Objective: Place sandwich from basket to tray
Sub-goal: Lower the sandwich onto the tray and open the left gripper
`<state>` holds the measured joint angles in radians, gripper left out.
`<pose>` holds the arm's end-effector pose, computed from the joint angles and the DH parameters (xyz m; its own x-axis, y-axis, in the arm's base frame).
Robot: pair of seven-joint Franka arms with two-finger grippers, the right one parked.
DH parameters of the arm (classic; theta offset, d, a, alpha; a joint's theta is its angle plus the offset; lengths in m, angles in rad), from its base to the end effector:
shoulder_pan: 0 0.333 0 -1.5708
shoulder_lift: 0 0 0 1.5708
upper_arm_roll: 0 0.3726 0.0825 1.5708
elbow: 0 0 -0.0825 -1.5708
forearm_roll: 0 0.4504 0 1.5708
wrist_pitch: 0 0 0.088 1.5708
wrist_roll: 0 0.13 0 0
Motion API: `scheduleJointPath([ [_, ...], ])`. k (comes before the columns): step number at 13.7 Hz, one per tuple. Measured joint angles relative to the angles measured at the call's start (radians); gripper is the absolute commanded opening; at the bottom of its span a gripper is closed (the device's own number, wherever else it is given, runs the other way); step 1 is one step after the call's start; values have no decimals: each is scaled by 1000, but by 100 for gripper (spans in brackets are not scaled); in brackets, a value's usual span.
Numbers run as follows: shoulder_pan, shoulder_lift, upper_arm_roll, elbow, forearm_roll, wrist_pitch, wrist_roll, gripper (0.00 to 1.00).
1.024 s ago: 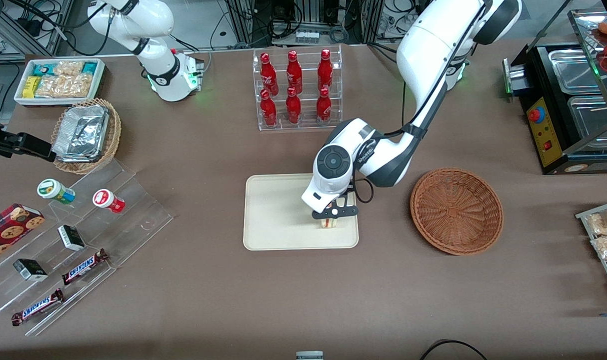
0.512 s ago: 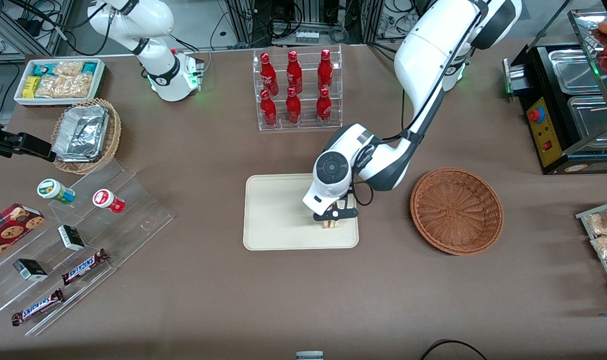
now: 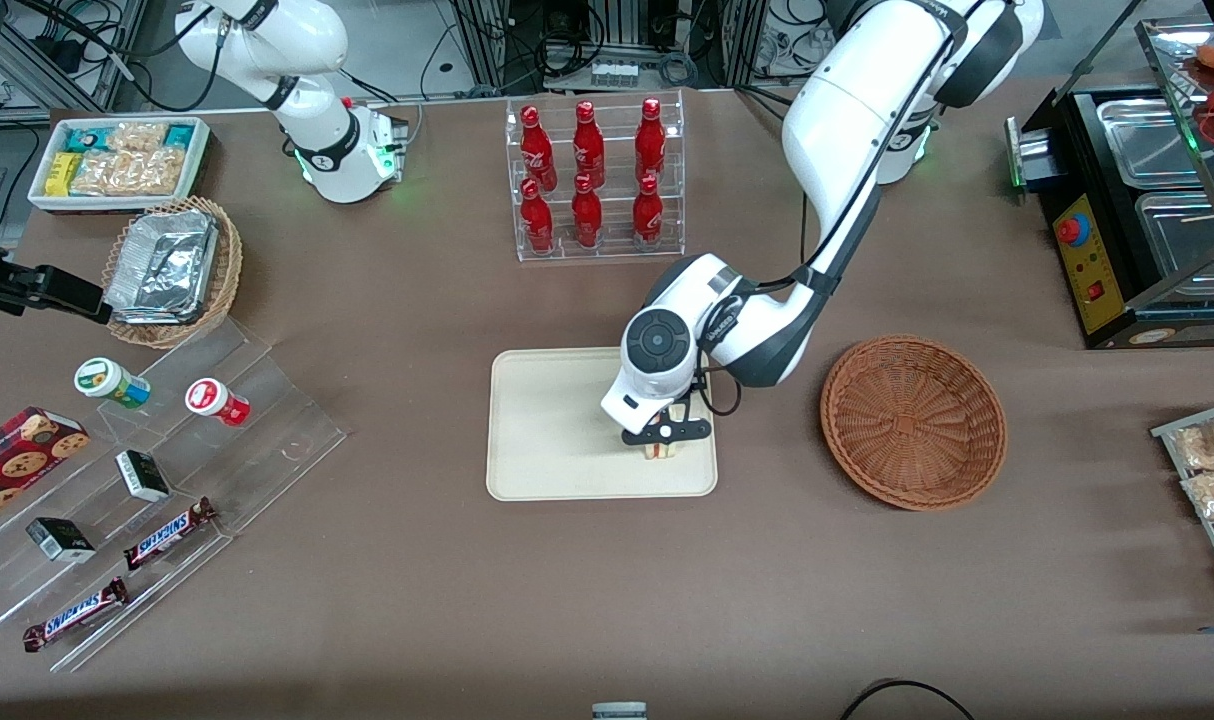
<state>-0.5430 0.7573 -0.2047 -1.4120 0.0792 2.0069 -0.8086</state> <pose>0.6115 -0.5184 0.2278 0.9855 0.0698 -0.1545 0.0620 -0.9966 -0.0547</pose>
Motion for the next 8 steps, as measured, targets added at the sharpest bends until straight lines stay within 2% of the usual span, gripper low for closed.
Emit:
scheduleJointPath([
  [8,-1,-2,2,41,9,-1,0,100],
])
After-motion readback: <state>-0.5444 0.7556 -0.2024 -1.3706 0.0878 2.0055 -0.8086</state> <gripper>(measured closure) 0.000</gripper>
